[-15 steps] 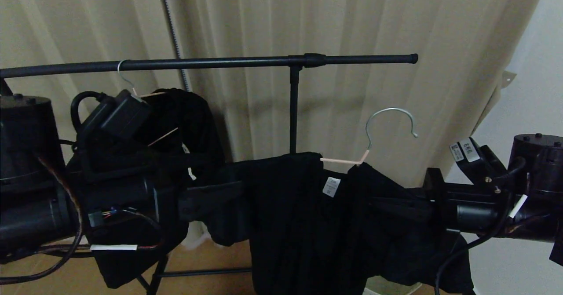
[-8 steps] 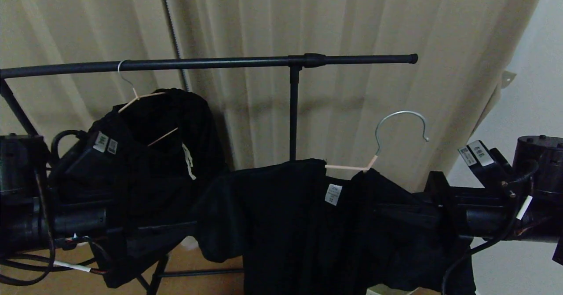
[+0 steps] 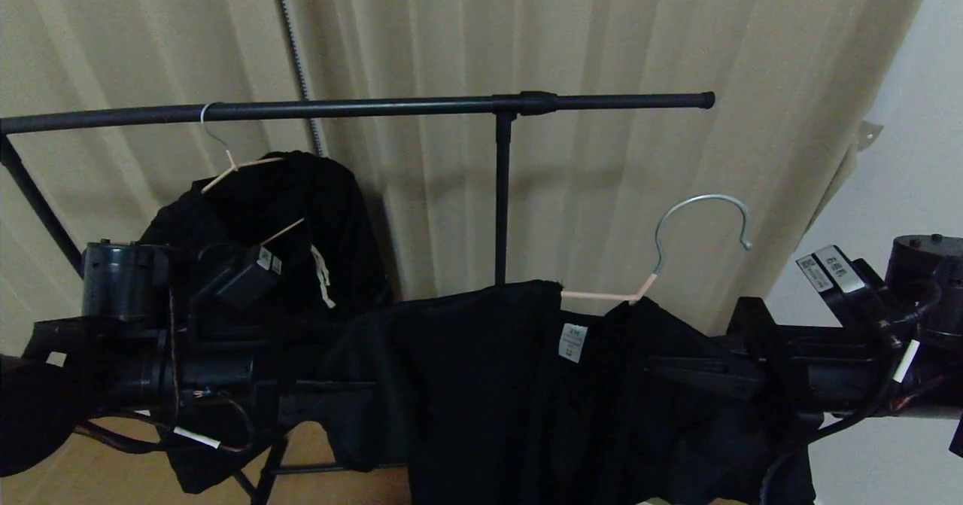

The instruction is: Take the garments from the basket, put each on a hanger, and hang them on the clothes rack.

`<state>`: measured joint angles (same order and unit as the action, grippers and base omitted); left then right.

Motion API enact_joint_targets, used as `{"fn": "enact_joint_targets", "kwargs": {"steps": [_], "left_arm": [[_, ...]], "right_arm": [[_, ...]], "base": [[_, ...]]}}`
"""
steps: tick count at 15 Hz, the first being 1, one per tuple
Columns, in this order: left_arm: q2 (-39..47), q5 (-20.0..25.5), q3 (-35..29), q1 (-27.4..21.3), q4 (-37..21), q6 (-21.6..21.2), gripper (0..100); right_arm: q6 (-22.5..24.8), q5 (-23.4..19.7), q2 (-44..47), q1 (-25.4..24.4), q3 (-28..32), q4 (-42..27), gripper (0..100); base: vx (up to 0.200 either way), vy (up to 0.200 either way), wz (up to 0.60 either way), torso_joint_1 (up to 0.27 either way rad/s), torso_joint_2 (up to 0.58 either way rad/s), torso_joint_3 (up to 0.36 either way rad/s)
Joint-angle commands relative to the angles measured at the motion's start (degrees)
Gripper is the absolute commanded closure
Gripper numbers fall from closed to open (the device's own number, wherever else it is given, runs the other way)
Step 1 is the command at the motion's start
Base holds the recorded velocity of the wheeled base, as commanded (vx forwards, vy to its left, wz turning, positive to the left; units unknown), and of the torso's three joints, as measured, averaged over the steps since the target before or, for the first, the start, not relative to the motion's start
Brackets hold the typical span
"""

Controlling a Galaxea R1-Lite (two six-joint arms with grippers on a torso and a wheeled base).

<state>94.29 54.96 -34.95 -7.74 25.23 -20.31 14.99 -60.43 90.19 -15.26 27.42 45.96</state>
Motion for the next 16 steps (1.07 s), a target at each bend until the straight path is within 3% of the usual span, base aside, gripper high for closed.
{"fn": "enact_joint_targets", "kwargs": {"steps": [1, 5, 11, 16], "left_arm": [[1.3, 0.0, -0.5, -0.2, 0.0, 0.2, 100], [-0.7, 0.0, 1.9, 1.1, 0.0, 0.2, 100], [-8.0, 0.2, 8.5, 7.4, 0.0, 0.2, 100], [-9.6, 0.2, 10.0, 9.0, 0.0, 0.2, 100]], "right_arm": [[0.0, -0.3, 0.1, 0.0, -0.5, 0.8, 100], [-0.1, -0.3, 0.5, 0.8, -0.4, 1.5, 100], [-0.1, -0.3, 0.7, 3.2, 0.0, 1.6, 100], [-0.1, -0.5, 0.7, 3.9, -0.1, 1.6, 100]], "base": [[0.000, 0.000, 0.00, 0.000, 0.00, 0.000], [0.000, 0.000, 0.00, 0.000, 0.00, 0.000], [0.000, 0.000, 0.00, 0.000, 0.00, 0.000], [0.000, 0.000, 0.00, 0.000, 0.00, 0.000]]}}
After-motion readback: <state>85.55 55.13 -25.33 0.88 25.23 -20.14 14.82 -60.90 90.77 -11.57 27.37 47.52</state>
